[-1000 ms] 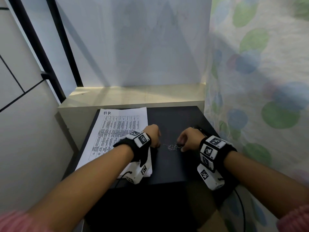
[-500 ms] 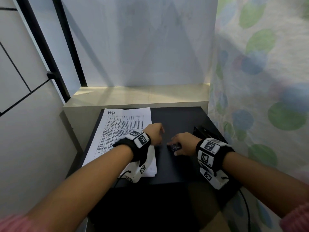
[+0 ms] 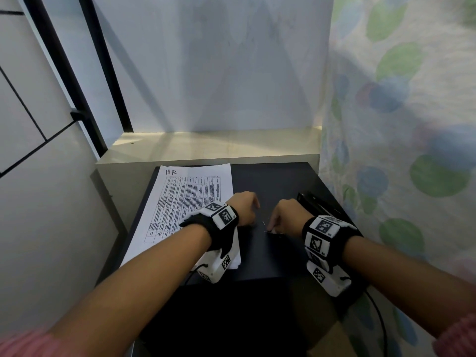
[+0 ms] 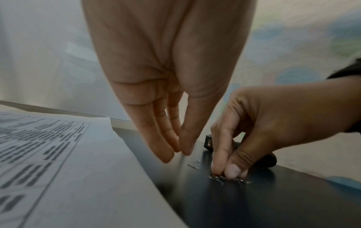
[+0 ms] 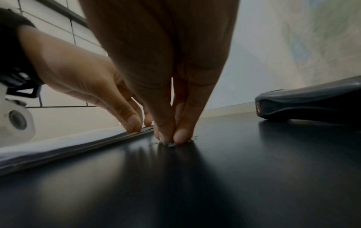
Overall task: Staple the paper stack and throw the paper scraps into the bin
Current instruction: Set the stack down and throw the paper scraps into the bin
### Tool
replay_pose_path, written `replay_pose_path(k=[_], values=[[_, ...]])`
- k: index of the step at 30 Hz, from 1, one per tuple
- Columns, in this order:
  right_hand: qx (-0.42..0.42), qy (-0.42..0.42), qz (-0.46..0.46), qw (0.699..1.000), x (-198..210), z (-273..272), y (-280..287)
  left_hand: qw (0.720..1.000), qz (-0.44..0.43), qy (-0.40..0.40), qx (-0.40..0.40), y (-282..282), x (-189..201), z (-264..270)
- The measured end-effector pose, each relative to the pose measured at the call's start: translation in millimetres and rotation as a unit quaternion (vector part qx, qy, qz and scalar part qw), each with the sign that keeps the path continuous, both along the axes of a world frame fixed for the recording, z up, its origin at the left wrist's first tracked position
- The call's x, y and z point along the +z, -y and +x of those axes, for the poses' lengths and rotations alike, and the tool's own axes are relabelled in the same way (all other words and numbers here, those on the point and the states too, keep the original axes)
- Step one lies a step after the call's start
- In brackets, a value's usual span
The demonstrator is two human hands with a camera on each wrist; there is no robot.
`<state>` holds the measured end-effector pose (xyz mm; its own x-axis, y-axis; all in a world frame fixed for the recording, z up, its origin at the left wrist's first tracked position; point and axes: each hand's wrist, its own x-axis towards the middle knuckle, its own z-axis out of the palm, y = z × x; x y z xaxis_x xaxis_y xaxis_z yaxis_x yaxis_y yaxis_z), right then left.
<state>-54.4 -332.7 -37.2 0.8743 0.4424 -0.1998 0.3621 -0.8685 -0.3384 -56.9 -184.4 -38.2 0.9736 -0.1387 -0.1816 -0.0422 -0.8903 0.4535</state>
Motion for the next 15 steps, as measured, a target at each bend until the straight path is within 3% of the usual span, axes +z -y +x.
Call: replay_pose_path(k=[15], values=[[-0.041, -0.094, 0.033, 0.994, -1, 22, 1, 0.999, 0.028, -0.035, -0.020, 14, -6, 6]])
